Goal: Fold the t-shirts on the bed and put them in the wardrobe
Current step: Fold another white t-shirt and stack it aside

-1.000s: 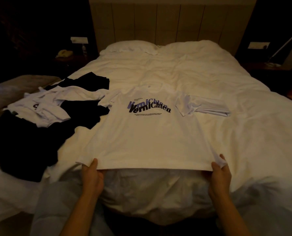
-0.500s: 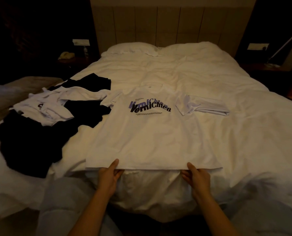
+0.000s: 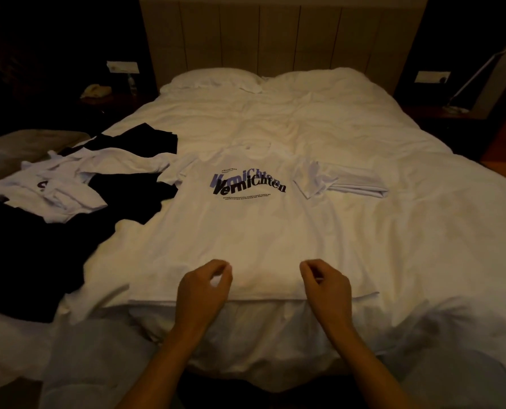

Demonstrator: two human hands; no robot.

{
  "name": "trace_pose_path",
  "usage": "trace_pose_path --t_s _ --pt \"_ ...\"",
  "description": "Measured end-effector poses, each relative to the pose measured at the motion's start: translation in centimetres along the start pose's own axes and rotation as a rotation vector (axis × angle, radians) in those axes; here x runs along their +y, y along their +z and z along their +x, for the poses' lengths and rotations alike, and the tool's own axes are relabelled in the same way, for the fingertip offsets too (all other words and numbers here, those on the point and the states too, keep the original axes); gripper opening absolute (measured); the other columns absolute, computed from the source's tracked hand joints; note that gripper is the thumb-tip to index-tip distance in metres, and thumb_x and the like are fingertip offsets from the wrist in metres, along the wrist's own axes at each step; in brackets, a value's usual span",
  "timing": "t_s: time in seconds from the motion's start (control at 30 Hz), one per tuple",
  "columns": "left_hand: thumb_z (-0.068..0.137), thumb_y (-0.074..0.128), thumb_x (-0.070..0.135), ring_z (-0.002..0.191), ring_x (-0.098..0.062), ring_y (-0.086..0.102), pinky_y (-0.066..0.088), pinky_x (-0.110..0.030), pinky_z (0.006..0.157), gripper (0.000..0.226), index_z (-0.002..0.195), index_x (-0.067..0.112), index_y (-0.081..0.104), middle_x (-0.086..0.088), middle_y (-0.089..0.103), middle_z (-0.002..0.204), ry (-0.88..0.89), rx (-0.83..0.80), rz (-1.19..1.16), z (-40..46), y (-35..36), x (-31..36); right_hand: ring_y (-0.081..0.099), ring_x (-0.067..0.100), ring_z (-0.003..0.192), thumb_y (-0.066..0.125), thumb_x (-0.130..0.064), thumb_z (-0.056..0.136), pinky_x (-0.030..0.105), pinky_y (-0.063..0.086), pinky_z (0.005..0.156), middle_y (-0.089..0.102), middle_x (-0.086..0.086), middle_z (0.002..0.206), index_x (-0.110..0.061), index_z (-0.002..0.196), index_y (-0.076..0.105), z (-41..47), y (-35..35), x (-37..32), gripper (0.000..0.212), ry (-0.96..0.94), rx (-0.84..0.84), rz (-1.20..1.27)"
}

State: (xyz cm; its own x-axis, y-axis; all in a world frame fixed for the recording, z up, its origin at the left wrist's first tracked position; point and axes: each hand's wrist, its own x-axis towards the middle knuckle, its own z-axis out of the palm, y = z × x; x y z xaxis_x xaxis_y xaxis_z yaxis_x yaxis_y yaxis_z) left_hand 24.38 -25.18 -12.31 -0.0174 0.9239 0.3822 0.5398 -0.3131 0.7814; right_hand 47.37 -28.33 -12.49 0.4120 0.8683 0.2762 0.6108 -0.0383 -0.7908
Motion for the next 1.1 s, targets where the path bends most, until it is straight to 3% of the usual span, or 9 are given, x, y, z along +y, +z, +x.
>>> trace_pose_path --t_s 0.07,0.13,0.23,0.37,0.53,0.73,0.87,1.0,1.1 --pt "0.087 0.050 0.050 0.110 -0.013 0.064 0.045 -0.022 0.094 0.048 0.116 0.019 0.070 0.003 0.070 0.117 0.008 -0.124 0.066 2.5 1.4 0.9 0.064 0.010 0.094 0.061 -0.028 0.095 0.017 0.043 0.082 0.070 -0.005 0.101 -0.017 0.109 0.071 2.5 0.0 -0.2 0.020 -0.029 0.035 -0.012" --pt "0.092 0.051 0.051 0.126 -0.017 0.053 0.036 -0.026 0.104 0.053 0.134 0.020 0.058 0.001 0.058 0.137 0.013 -0.223 0.133 5.4 3.4 1.3 0.060 0.016 0.113 0.060 -0.032 0.096 0.025 0.042 0.098 0.066 0.000 0.122 -0.014 0.123 0.065 5.8 0.3 0.3 0.033 -0.012 0.015 -0.036" --pt "0.099 0.049 0.044 0.138 -0.016 0.040 0.029 -0.030 0.114 0.050 0.145 0.023 0.045 0.001 0.045 0.150 0.023 -0.295 0.172 9.6 6.8 1.4 0.055 0.022 0.122 0.058 -0.035 0.097 0.035 0.041 0.104 0.060 0.007 0.134 -0.011 0.133 0.057 11.3 0.4 1.3 0.043 0.048 0.002 -0.066" --pt "0.102 0.045 0.043 0.145 -0.017 0.028 0.022 -0.033 0.118 0.054 0.151 0.024 0.035 0.000 0.034 0.157 0.026 -0.403 0.229 14.7 11.2 1.4 0.047 0.027 0.129 0.057 -0.038 0.097 0.035 0.035 0.106 0.054 0.010 0.139 -0.010 0.139 0.050 17.9 0.4 2.9 0.051 0.062 -0.017 -0.216" --pt "0.103 0.041 0.042 0.146 -0.019 0.025 0.017 -0.033 0.118 0.055 0.153 0.021 0.031 -0.002 0.031 0.158 0.089 -0.429 0.348 20.8 15.7 1.2 0.050 0.030 0.124 0.064 -0.037 0.091 0.037 0.038 0.103 0.058 0.012 0.133 -0.009 0.134 0.055 24.8 1.9 4.9 0.052 -0.038 0.035 -0.358" --pt "0.104 0.040 0.039 0.147 -0.020 0.024 0.017 -0.032 0.118 0.053 0.152 0.018 0.031 -0.004 0.031 0.158 0.130 -0.461 0.427 28.6 21.2 0.2 0.049 0.037 0.126 0.063 -0.050 0.088 0.041 0.043 0.098 0.056 0.020 0.133 -0.001 0.137 0.047 32.5 4.0 7.1 0.071 0.343 0.154 -0.142" --pt "0.105 0.037 0.038 0.147 -0.022 0.022 0.016 -0.034 0.119 0.053 0.152 0.015 0.032 -0.007 0.030 0.158 0.163 -0.485 0.474 32.5 24.1 -0.4 0.049 0.038 0.114 0.055 -0.057 0.090 0.044 0.041 0.093 0.055 0.020 0.123 -0.005 0.128 0.056 36.2 4.2 8.3 0.064 0.245 0.263 -0.421" --pt "0.105 0.033 0.039 0.147 -0.022 0.023 0.015 -0.033 0.117 0.052 0.150 0.013 0.034 -0.009 0.032 0.157 0.206 -0.508 0.495 35.5 26.3 -1.3 0.057 0.032 0.094 0.048 -0.067 0.085 0.038 0.042 0.084 0.067 0.011 0.100 -0.015 0.096 0.073 39.4 4.5 10.0 0.058 0.216 0.104 -0.558" --pt "0.105 0.032 0.043 0.147 -0.023 0.023 0.016 -0.032 0.117 0.055 0.150 0.012 0.036 -0.010 0.032 0.157 0.206 -0.519 0.484 36.8 27.5 -1.7 0.057 0.027 0.088 0.058 -0.056 0.083 0.035 0.040 0.078 0.068 0.005 0.090 -0.019 0.085 0.071 40.5 4.6 10.6 0.039 0.145 0.031 -0.612"
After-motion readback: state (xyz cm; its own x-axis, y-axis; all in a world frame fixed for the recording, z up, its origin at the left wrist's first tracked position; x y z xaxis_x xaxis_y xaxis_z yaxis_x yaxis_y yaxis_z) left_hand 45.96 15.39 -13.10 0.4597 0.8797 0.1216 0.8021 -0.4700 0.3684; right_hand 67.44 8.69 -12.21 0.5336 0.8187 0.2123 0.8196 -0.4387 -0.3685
